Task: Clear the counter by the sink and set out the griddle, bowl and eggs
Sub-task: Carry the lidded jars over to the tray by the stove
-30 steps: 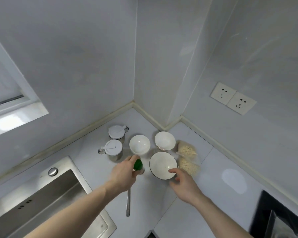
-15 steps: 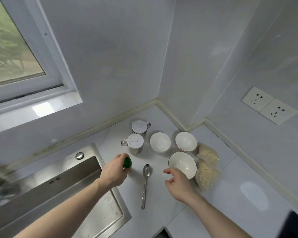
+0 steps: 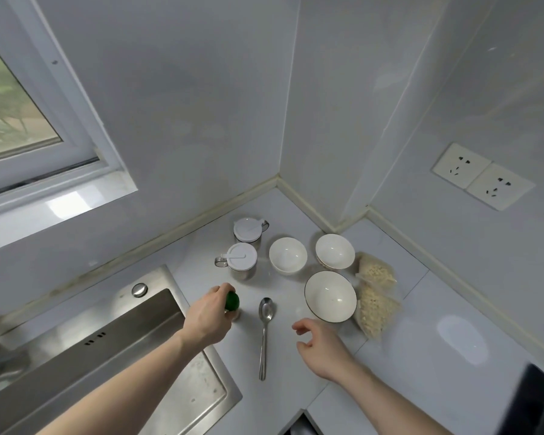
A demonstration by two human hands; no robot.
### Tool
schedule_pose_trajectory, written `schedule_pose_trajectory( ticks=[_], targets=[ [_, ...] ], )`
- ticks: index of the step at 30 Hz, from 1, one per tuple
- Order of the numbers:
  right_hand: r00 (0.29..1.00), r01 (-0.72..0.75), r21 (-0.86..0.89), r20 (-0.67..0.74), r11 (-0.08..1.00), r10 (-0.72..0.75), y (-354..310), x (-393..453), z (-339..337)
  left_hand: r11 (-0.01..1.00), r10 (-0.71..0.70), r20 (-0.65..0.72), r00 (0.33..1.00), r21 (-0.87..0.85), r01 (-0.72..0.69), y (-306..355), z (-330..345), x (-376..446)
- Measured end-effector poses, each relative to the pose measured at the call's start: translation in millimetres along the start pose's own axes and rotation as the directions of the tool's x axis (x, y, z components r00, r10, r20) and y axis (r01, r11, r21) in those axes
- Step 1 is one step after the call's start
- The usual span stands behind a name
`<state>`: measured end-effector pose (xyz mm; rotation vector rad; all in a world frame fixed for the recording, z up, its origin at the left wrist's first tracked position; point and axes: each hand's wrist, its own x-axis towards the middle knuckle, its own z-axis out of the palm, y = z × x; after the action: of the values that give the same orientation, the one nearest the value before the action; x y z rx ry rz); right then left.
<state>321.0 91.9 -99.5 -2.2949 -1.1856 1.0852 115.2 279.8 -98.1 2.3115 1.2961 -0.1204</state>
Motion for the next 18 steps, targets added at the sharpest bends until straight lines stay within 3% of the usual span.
schedule_pose_trajectory(
  ticks=[10, 18],
  targets=[
    [1.000, -0.012, -0.037, 0.013, 0.999, 0.012, -0.9, -2.9, 9.4, 1.000, 0.022, -0.028, 0.999, 0.006, -0.022, -2.7, -4.4, -10.4],
    [0.991, -0.064, -0.133, 0.105, 0.989, 0.078, -24.7, 8.9, 32.1, 0.995, 0.003, -0.078, 0.997, -0.098, -0.010, -27.5, -11.1, -52.0]
  ],
)
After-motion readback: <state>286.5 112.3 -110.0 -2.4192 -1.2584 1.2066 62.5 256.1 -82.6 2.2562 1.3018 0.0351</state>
